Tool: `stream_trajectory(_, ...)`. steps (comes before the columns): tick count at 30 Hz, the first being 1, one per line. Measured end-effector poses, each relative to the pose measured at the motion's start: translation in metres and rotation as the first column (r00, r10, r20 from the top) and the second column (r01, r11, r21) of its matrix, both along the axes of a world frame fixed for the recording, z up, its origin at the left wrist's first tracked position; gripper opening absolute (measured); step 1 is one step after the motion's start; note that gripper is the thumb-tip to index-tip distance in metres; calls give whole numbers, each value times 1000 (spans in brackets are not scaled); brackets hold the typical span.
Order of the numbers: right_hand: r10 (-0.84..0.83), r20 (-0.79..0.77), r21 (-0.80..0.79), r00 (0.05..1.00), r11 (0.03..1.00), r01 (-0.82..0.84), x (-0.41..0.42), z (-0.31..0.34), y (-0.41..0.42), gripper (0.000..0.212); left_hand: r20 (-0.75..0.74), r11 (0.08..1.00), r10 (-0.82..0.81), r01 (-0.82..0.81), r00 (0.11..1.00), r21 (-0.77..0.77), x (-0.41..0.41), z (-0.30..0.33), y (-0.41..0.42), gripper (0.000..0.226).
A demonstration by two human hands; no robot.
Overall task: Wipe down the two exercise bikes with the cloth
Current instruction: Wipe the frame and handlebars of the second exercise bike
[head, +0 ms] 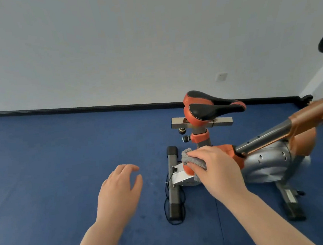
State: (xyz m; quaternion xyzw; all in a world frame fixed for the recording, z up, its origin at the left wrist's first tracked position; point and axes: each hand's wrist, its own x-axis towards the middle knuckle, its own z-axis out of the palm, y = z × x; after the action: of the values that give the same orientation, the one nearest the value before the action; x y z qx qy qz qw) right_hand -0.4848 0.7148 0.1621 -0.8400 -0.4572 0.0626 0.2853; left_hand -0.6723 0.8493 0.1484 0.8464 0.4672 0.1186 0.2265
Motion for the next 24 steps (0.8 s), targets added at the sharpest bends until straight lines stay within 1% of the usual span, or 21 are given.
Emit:
stream_trajectory(5, -24, 10, -29, 1000, 999, 25, 4, -1, 44, 25, 36, 998, -56, 56, 998, -21, 16, -7, 49, 22)
stream_trajectory(8, -23, 7, -30, 1000, 999, 23, 15, -7, 77, 26, 10, 997, -78, 78, 997, -26, 31, -13, 79, 22)
stream_trajectory(12, -3, -39, -27, 999, 1000, 2, 31, -10, 123, 27, -36, 998, -56, 55, 998, -23, 51, -14, 128, 24)
stream_trajectory(18, 24, -59, -65, 998, 997, -28, 62, -17, 201, 18, -38, 998, -49, 48, 998, -44, 83, -18, 209, 23)
stream_trajectory(22, 14, -53, -103, 998, 995, -19, 85, -21, 265, 13, -44, 995, -91, 89, 995, -49, 113, -23, 271, 24)
stream_trajectory(24, -24, -28, -104, 999, 994, 21, 99, -25, 303, 12, -41, 990, -136, 135, 990, -36, 134, -26, 309, 24)
